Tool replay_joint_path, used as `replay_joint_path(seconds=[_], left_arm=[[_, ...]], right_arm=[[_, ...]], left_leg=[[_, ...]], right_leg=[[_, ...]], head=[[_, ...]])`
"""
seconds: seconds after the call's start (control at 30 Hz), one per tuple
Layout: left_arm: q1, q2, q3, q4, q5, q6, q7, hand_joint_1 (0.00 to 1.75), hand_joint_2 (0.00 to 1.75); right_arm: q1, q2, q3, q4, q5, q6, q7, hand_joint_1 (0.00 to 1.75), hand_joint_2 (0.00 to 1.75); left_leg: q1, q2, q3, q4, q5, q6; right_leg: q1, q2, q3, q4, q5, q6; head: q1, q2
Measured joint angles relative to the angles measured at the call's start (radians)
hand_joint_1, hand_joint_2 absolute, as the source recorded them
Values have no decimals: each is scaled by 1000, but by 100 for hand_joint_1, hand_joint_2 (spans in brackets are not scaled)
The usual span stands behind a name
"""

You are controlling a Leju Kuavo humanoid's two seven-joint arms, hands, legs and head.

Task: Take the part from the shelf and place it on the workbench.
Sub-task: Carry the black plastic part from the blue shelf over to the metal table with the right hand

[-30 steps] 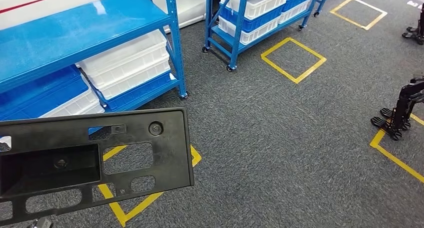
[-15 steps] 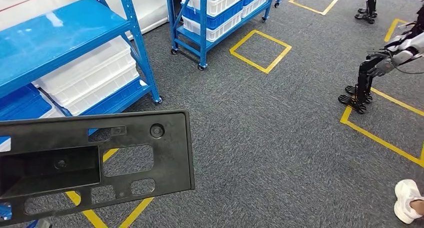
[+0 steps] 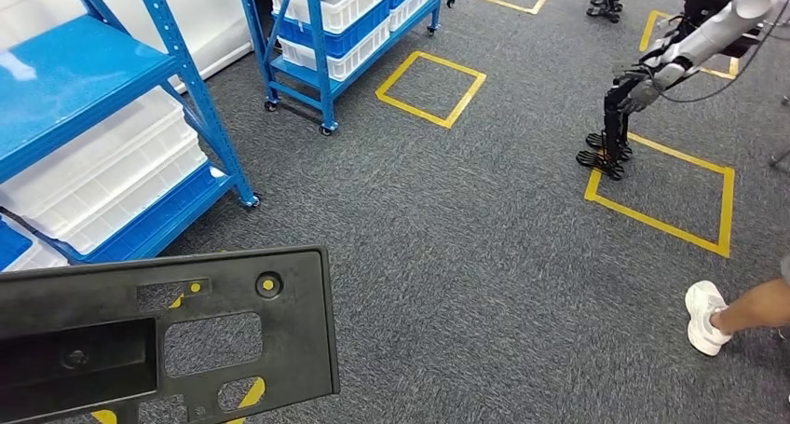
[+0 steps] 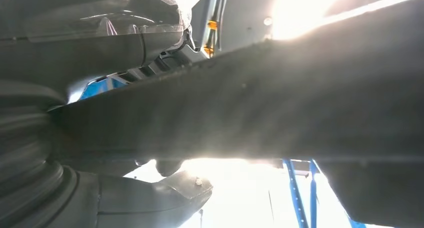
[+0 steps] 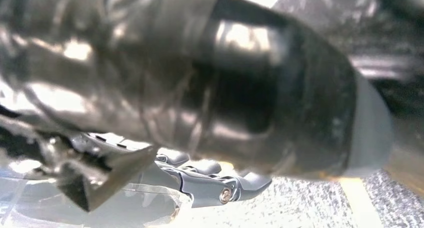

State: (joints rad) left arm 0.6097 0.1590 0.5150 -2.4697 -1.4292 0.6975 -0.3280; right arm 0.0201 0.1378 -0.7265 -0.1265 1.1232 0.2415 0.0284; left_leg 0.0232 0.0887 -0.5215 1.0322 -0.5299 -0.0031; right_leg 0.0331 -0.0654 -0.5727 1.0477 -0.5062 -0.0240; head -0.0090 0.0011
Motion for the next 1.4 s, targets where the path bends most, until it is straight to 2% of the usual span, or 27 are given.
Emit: replay_joint_path(seconds=[0.07, 0.13, 0.2, 0.23, 0.27, 0.3, 0.37, 0.43, 0.5, 0.53, 0.57, 0.63, 0.7, 0.77, 0.8, 0.83, 0.87, 0.93, 1.0, 1.07, 1.1, 1.17, 1.23, 1.27, 1.3, 1.33, 1.4], left_arm=[[-12, -12, 10, 0, 6, 0, -9, 175, 175], [-24, -18, 18, 2, 12, 0, -16, 175, 175], [-28, -24, 26, 4, 16, 0, -18, 175, 175], [-30, -27, 29, 5, 17, 0, -19, 175, 175], [-33, -29, 31, 7, 17, 0, -19, 175, 175], [-35, -32, 32, 8, 17, 0, -20, 175, 175], [-37, -35, 34, 11, 18, 0, -26, 175, 175], [-35, -39, 39, 11, 20, 0, -35, 175, 175], [-30, -45, 48, 11, 27, 0, -44, 175, 175], [-28, -47, 53, 10, 32, 0, -48, 175, 175], [-29, -49, 57, 10, 35, 0, -52, 175, 175], [-30, -52, 62, 10, 41, 0, -60, 175, 175], [-22, -59, 72, 10, 50, -1, -69, 175, 175], [-17, -70, 83, 10, 62, -1, -76, 175, 175], [-17, -76, 87, 10, 67, -1, -79, 175, 175], [-17, -80, 89, 10, 69, -1, -82, 175, 175], [-16, -84, 91, 10, 71, -1, -84, 175, 175], [-16, -89, 95, 7, 73, -1, -88, 175, 175], [-16, -94, 100, 4, 74, 0, -90, 175, 175], [-18, -96, 104, 3, 75, 0, -94, 175, 175], [-21, -97, 104, 3, 75, 0, -96, 175, 175], [-23, -99, 107, 2, 77, 0, -100, 175, 175], [-22, -101, 110, 1, 80, 1, -103, 175, 175], [-21, -102, 111, 1, 80, 1, -105, 175, 175], [-20, -104, 112, 1, 81, 1, -107, 175, 175], [-18, -106, 113, 1, 81, 1, -109, 175, 175], [-13, -110, 115, -1, 81, 1, -112, 175, 175]], right_arm=[[0, 0, 0, -1, -1, 5, -1, 0, 0], [-1, 2, 0, -1, -1, 8, -2, 0, 0], [-3, 4, 0, -1, -2, 8, -3, 0, 0], [-4, 5, 0, -1, -2, 8, -3, 0, 0], [-5, 6, 0, -1, -2, 8, -3, 0, 0], [-5, 6, 0, -1, -2, 9, -4, 0, 0], [-5, 9, 0, -1, -2, 11, -5, 0, 0], [-6, 11, 0, -1, -2, 15, -7, 0, 0], [-6, 11, 0, -2, -2, 19, -6, 0, 0], [-5, 11, 0, -2, -2, 20, -4, 0, 0], [-4, 11, 0, -3, -3, 20, -2, 0, 0], [-2, 10, 0, -3, -2, 24, 2, 0, 0], [1, 9, 0, -4, -1, 28, 4, 0, 0], [4, 7, 0, -4, -1, 31, 4, 0, 0], [5, 6, 0, -4, 0, 33, 4, 0, 0], [5, 5, 0, -4, 0, 35, 3, 0, 0], [7, 5, 0, -4, 0, 36, 3, 0, 0], [11, 4, 0, -4, 1, 38, 7, 0, 0], [14, 3, 0, -4, 2, 38, 10, 0, 0], [14, 3, 0, -4, 5, 40, 10, 0, 0], [13, 3, 1, -4, 7, 41, 9, 0, 0], [11, 4, 2, -5, 13, 44, 8, 0, 0], [7, 5, 3, -6, 17, 45, 7, 0, 0], [6, 5, 3, -6, 18, 45, 6, 0, 0], [4, 5, 4, -6, 19, 45, 5, 0, 0], [4, 5, 4, -6, 19, 45, 4, 0, 0], [2, 6, 4, -6, 20, 45, 1, 0, 0]], left_leg=[[0, 11, 6, -4, -3, -9], [1, -18, -4, 33, -32, -13], [1, -64, -56, 144, -92, -13], [1, -75, -89, 208, -118, -13], [1, -80, -113, 251, -127, -13], [0, -82, -124, 262, -117, -14], [1, -93, -94, 179, -47, -12], [4, -130, -46, 65, 3, -8], [3, -151, -29, 24, 5, -3], [1, -145, -28, 20, 6, 0], [1, -135, -25, 17, 8, 5], [4, -113, -18, 7, 13, 16], [4, -90, -13, 0, 13, 21], [2, -66, -10, 0, 10, 22], [2, -53, -9, 0, 7, 22], [2, -41, -5, 0, 4, 21], [2, -30, 0, 0, 0, 19], [0, -12, 10, -1, -8, 14], [-3, 3, 17, -5, -14, 6], [-5, 22, 25, -13, -17, -3], [-4, 20, 30, -12, -22, -7], [-3, -19, 18, 35, -56, -11], [-2, -68, -46, 162, -119, -10], [-2, -78, -83, 226, -141, -10], [-2, -82, -110, 265, -145, -10], [-3, -83, -119, 265, -127, -10], [-2, -99, -85, 160, -45, -6]], right_leg=[[-2, 22, 2, -12, 8, -10], [-9, 42, 12, -30, 17, -24], [-10, 63, 17, -36, 21, -35], [-10, 74, 17, -35, 21, -37], [-9, 87, 17, -32, 20, -38], [-8, 100, 17, -29, 18, -39], [-8, 128, 18, -19, 13, -36], [-8, 153, 14, -2, 4, -28], [-10, 174, 5, 9, -1, -17], [-12, 184, 1, 11, -1, -12], [-13, 187, -1, 11, 0, -7], [-11, 155, -14, 39, -18, 5], [-10, 105, -62, 137, -70, 17], [-14, 86, -127, 255, -115, 25], [-15, 83, -143, 278, -113, 26], [-16, 80, -137, 263, -91, 26], [-16, 73, -112, 211, -56, 24], [-10, 30, -43, 74, 0, 13], [0, 0, -13, 6, 12, -1], [4, 16, -12, -3, 12, -13], [2, 27, -8, -11, 16, -18], [-5, 48, 5, -28, 25, -31], [-7, 70, 11, -32, 26, -40], [-6, 83, 12, -31, 25, -42], [-6, 96, 12, -28, 23, -43], [-6, 110, 14, -26, 21, -43], [-6, 138, 18, -18, 14, -39]], head=[[0, 0], [0, 0], [0, 0], [0, 0], [0, 0], [0, 0], [0, 0], [0, 0], [0, 0], [0, 0], [0, 0], [0, 0], [0, 0], [0, 0], [0, 0], [0, 0], [0, 0], [0, 0], [0, 0], [0, 0], [0, 0], [0, 0], [0, 0], [-1, 0], [-1, 0], [-1, 0], [-1, 0]])
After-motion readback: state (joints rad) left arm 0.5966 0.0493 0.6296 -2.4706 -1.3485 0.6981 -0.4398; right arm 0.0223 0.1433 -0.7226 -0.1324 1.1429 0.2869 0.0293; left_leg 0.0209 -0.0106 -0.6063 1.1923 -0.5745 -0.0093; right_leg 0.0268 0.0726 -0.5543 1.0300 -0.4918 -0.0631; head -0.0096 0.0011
